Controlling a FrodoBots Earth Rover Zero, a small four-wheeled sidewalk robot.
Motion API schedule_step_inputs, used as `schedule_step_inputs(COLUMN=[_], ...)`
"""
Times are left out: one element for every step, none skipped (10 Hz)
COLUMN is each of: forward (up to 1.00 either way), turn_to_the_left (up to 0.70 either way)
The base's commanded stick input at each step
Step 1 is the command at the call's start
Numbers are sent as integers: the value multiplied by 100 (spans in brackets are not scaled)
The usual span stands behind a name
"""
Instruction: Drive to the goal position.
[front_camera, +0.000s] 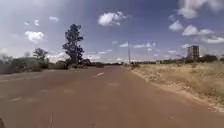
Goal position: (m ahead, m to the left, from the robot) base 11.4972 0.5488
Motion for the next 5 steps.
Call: schedule_step_inputs(forward=[85,85,85,85,85], turn_to_the_left=[1,1,1,1,1])
